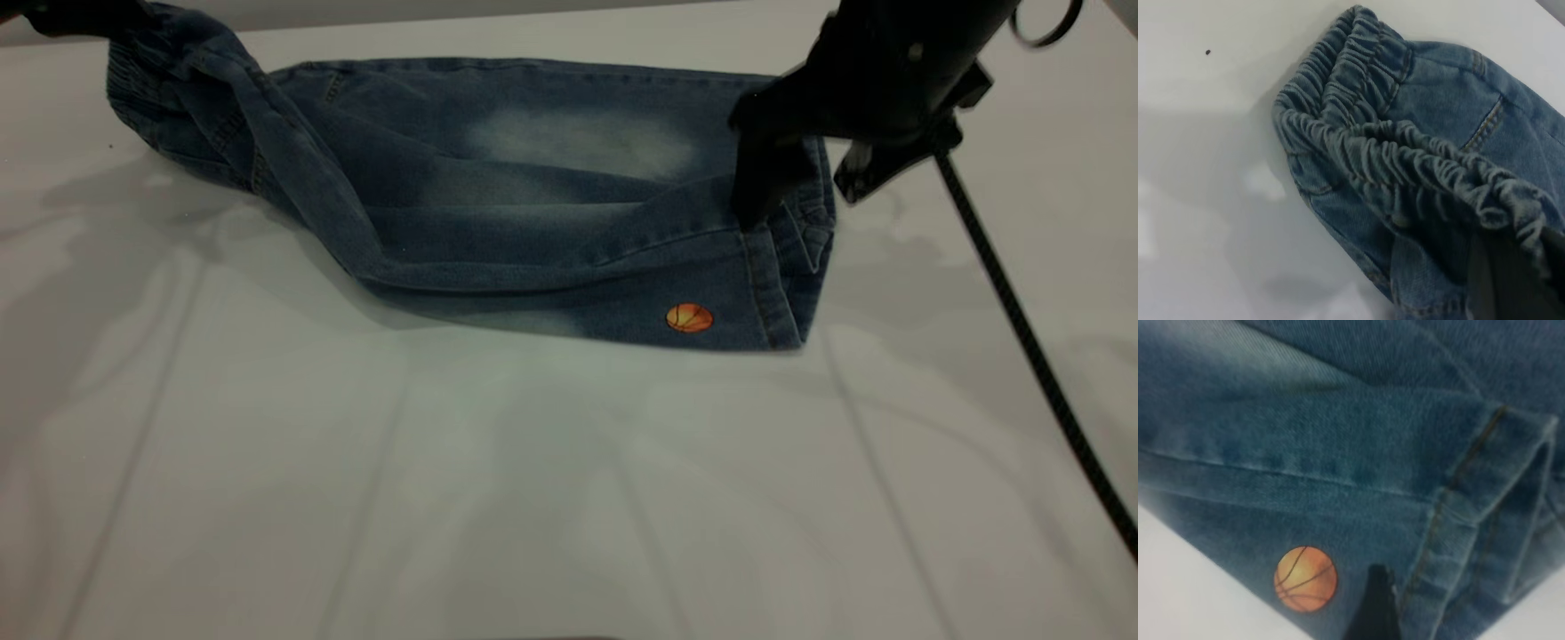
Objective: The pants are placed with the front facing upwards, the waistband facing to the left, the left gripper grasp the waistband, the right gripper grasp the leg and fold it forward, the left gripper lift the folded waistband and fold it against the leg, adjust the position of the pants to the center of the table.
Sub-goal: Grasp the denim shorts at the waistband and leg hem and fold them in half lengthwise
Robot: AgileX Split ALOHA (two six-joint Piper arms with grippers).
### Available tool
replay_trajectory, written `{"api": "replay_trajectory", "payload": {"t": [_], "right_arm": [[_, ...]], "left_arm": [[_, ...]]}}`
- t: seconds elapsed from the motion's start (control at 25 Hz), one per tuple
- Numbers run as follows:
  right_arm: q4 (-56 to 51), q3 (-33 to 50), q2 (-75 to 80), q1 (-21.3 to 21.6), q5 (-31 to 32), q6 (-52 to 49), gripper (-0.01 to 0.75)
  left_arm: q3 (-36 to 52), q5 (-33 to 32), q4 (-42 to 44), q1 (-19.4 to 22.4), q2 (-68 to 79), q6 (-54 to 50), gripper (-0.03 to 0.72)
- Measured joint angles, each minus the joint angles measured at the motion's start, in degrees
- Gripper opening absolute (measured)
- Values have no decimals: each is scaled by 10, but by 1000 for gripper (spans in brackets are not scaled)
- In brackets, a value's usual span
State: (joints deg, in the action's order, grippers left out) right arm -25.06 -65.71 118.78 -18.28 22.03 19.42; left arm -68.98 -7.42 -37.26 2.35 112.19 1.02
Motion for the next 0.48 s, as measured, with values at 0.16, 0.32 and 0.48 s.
{"api": "replay_trajectory", "payload": {"t": [0.16,0.32,0.48], "right_arm": [[-28,-1,25,0,-38,44,573],[-33,-2,30,0,-64,87,567],[-37,-2,30,0,-77,119,567]], "left_arm": [[0,0,0,0,0,1,63],[0,0,0,0,0,2,63],[0,0,0,0,0,2,63]]}}
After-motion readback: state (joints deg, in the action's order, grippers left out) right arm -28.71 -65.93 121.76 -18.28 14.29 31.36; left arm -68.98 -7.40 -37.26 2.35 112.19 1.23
